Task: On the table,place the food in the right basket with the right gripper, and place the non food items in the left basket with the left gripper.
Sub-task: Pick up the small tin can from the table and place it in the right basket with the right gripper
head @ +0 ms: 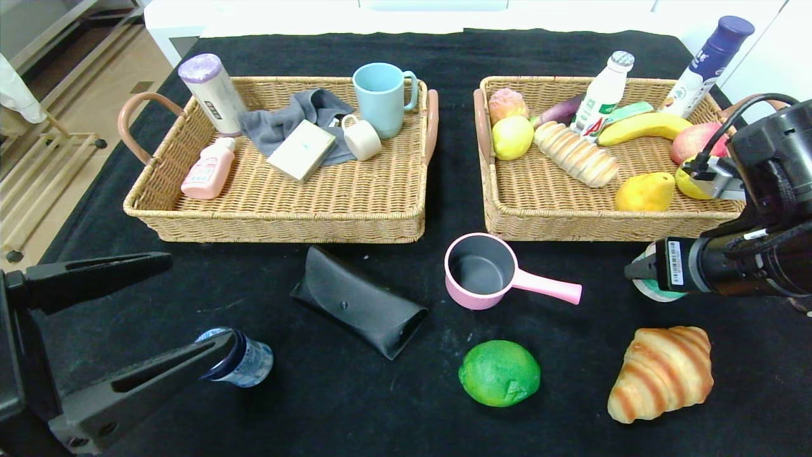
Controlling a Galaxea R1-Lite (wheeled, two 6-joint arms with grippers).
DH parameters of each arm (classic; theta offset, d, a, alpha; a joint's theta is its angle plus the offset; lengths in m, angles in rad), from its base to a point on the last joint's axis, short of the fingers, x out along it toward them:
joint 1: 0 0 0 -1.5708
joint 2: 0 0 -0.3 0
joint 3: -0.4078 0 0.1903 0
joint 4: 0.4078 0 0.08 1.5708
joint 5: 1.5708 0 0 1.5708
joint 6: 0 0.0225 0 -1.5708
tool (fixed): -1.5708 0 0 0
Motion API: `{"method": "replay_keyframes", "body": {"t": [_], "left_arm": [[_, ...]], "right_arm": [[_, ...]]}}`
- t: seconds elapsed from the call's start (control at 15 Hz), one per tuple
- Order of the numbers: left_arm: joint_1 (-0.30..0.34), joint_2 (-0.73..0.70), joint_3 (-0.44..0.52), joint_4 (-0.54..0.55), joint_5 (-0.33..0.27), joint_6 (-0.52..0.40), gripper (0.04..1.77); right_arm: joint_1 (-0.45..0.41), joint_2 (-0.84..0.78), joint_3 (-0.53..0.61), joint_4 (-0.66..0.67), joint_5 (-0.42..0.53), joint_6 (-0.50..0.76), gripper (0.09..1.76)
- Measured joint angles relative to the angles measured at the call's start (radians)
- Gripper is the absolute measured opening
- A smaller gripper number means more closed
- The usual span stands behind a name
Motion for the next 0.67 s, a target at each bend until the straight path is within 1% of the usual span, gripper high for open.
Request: {"method": "replay_keyframes", "body": {"t": [0.13,0.27,0.47,0.67], "left_arm": [[-0.009,0.000,0.005,-0.001,0.000,-0.002,1.72],[-0.014,-0.001,0.007,-0.003,0.004,-0.002,1.72],[-0.016,-0.002,0.005,0.002,0.010,-0.005,1.72],[-0.016,-0.007,0.001,0.003,0.013,-0.002,1.72]], "right_arm": [[0.026,-0.043,-0.021,0.058,-0.001,-0.005,1.17],[0.037,-0.073,-0.065,0.105,-0.001,-0.012,1.17],[0.043,-0.094,-0.120,0.117,-0.001,-0.065,1.17],[0.054,-0.078,-0.181,0.109,0.000,-0.086,1.17]]}}
